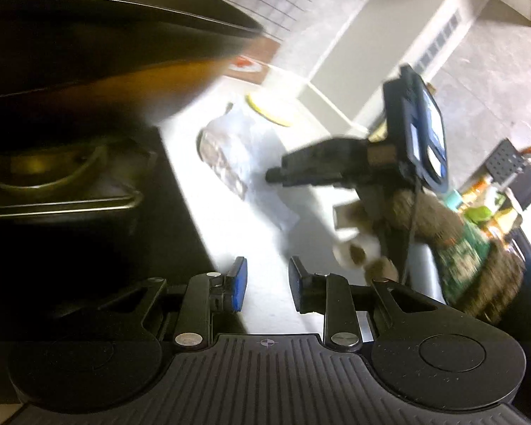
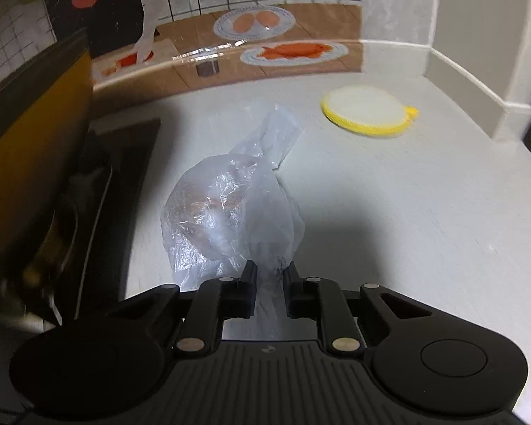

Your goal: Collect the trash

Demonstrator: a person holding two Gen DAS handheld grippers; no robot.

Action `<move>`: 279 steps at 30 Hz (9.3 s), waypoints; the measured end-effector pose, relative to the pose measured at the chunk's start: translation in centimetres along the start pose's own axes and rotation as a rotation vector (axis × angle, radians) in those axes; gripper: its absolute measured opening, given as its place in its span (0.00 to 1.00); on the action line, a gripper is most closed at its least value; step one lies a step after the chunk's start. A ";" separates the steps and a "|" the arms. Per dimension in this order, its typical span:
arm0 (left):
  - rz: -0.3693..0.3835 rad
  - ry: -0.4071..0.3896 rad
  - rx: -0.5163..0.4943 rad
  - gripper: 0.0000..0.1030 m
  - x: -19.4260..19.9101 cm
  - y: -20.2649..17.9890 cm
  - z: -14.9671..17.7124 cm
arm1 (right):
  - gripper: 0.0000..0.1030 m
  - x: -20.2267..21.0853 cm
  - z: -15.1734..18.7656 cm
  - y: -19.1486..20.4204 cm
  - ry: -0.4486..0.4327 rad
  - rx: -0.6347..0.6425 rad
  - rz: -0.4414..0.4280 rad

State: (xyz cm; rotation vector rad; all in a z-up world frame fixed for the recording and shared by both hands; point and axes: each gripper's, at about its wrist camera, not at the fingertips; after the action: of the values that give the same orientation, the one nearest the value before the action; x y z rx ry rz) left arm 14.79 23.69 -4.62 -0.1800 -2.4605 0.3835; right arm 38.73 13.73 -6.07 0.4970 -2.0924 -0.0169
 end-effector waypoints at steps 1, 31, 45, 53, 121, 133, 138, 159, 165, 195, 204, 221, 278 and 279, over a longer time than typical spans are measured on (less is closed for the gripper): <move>0.011 0.003 -0.004 0.28 -0.3 -0.2 -0.1 | 0.14 0.7 0.7 -0.8 0.002 -0.010 0.007; -0.168 0.015 -0.148 0.28 -21.4 -6.3 -15.8 | 0.61 13.7 10.1 -18.4 -0.276 -0.185 0.164; -0.268 0.070 -0.134 0.28 -26.3 -6.0 -18.9 | 0.61 13.0 8.3 -22.5 -0.246 -0.173 0.127; -0.114 0.072 -0.063 0.28 -17.2 -7.0 -12.8 | 0.74 5.2 -5.5 -18.4 -0.095 -0.188 -0.010; 0.042 0.197 -0.211 0.28 -10.7 -6.4 -3.0 | 0.66 9.8 14.8 -9.4 -0.108 -0.001 0.349; 0.076 0.201 -0.240 0.28 -10.6 -6.4 -2.8 | 0.28 11.7 15.4 -10.4 -0.062 -0.189 0.152; 0.069 0.200 -0.260 0.30 -10.6 -6.6 -2.8 | 0.27 10.9 15.9 -10.8 -0.040 -0.236 0.135; 0.166 0.287 -0.233 0.32 -11.3 -7.1 -3.4 | 0.27 10.9 16.4 -11.0 -0.081 -0.224 0.140; 0.144 0.282 -0.286 0.32 -11.9 -8.1 -3.3 | 0.27 11.2 16.6 -12.0 -0.080 -0.240 0.119; 0.338 0.348 -0.115 0.49 -12.7 -7.7 -3.7 | 0.27 11.9 18.3 -12.9 -0.120 -0.246 0.068; 0.335 0.329 -0.094 0.50 -12.7 -7.6 -3.4 | 0.27 11.9 18.6 -12.7 -0.136 -0.228 0.070; 0.385 0.301 -0.118 0.44 -11.3 -9.9 -3.6 | 0.27 12.2 19.1 -12.8 -0.160 -0.216 0.068; 0.414 0.078 -0.190 0.18 -2.0 -7.8 -2.7 | 0.12 22.1 12.4 -7.1 -0.287 -0.308 0.149; 0.428 0.088 -0.206 0.18 -2.2 -8.6 -2.6 | 0.12 23.4 13.4 -7.5 -0.303 -0.319 0.154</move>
State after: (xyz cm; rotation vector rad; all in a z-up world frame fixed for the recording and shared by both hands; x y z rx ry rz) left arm 17.81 15.64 -1.18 -0.8008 -2.3615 0.2910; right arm 19.52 -3.89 3.99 0.1443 -2.3599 -0.3503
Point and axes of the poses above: each gripper's, at about its wrist camera, not at the fingertips, and x roughly against the way its jaws point, y to its left, z to its underside, and after that the axes turned 14 degrees about -x, right-handed
